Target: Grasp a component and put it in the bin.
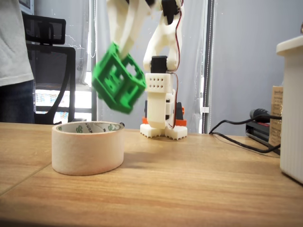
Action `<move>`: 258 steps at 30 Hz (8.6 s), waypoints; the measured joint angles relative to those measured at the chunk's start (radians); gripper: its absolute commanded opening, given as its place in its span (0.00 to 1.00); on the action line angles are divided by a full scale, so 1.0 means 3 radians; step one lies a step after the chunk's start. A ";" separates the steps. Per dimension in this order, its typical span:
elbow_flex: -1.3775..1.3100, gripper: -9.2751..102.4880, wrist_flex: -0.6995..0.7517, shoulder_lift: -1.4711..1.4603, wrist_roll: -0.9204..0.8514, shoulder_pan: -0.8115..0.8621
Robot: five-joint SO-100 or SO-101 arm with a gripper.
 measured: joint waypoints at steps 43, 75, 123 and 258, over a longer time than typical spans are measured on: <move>-0.0389 0.08 0.0000 -0.1237 0.0005 0.0670; -0.0389 0.19 0.0000 -0.1304 0.0005 0.0373; 0.1917 0.08 0.0005 0.2199 -0.0445 0.1662; 0.4152 0.09 -0.0066 0.3722 -0.1120 0.2352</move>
